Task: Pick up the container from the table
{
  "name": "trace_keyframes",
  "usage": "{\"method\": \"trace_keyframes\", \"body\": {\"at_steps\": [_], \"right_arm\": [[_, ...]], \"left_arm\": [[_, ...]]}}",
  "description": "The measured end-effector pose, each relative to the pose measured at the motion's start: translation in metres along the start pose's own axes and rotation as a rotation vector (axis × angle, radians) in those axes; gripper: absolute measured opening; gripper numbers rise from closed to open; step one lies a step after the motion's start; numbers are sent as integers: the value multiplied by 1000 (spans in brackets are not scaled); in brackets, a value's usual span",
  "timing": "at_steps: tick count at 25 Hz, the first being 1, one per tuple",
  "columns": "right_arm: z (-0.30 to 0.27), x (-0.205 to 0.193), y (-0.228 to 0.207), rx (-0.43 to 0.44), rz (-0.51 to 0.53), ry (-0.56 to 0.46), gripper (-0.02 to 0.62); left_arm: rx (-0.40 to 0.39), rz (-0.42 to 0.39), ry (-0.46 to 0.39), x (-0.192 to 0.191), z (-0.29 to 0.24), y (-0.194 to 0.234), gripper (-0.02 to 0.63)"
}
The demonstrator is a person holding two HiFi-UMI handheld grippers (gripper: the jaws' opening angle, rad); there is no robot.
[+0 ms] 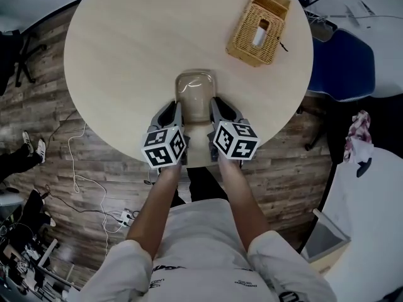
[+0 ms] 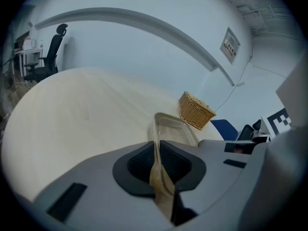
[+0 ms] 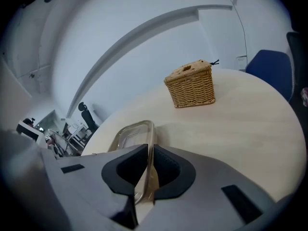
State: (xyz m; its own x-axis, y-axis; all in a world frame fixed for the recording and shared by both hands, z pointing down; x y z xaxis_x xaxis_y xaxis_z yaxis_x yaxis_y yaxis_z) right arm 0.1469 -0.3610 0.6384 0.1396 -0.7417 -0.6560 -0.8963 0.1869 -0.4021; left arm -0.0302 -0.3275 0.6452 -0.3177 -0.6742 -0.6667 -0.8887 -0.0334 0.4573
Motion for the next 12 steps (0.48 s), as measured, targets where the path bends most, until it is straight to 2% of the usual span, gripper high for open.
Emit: {"method": "trace_keyframes", "body": {"at_steps": [2, 7, 12], "right_arm": [[-1, 0, -1, 14, -20, 5, 60], [6, 3, 5, 20, -19, -9, 54], [27, 12, 17, 25, -15, -53, 55]], "left_arm": [[-12, 24, 1, 0, 0, 0, 41], [-1, 3, -12, 4, 8, -3, 35], [-36, 6, -47, 14, 27, -12, 34]]}}
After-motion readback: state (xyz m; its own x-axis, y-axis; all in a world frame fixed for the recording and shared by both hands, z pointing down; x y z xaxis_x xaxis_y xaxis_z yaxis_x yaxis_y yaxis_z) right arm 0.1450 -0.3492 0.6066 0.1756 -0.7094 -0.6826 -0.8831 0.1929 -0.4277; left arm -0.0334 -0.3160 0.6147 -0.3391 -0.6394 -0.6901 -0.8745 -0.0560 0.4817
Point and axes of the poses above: the fingertips, and each gripper's own axes: z backward along the fingers, y to its left, x out of its top, the point moved 8 cm from there along z, backward along the fingers, and after that the axes turned 3 degrees about -x, right-handed, at the moved point
